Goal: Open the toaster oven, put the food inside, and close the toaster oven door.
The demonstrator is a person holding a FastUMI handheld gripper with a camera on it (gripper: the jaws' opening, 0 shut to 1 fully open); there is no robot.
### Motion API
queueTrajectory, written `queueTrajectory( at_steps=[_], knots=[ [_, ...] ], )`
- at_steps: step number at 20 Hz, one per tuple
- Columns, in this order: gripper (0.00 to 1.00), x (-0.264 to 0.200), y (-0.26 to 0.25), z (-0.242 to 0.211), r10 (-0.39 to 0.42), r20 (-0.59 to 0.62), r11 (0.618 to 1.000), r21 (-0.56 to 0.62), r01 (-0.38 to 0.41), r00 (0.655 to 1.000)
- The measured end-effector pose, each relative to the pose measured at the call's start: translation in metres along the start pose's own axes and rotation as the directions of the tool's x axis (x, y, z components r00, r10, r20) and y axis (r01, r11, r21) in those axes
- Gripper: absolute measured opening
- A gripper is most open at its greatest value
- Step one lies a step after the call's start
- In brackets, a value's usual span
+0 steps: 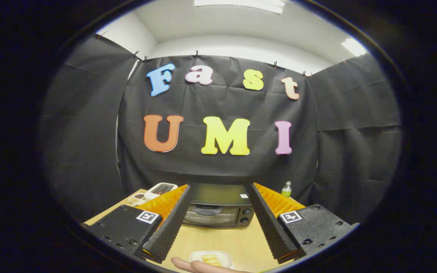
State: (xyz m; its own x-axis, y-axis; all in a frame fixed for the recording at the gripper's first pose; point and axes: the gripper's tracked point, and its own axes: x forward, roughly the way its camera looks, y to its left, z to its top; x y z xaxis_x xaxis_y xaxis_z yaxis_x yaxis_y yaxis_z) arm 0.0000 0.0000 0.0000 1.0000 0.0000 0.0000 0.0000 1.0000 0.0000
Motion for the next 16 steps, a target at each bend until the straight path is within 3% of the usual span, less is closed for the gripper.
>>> queueTrajectory(
  at_steps=[16],
  knots=[
    [1.00, 0.013, -0.015, 0.011, -0.050, 0.000, 0.999, 0.012, 0.050, 0.999]
  ],
)
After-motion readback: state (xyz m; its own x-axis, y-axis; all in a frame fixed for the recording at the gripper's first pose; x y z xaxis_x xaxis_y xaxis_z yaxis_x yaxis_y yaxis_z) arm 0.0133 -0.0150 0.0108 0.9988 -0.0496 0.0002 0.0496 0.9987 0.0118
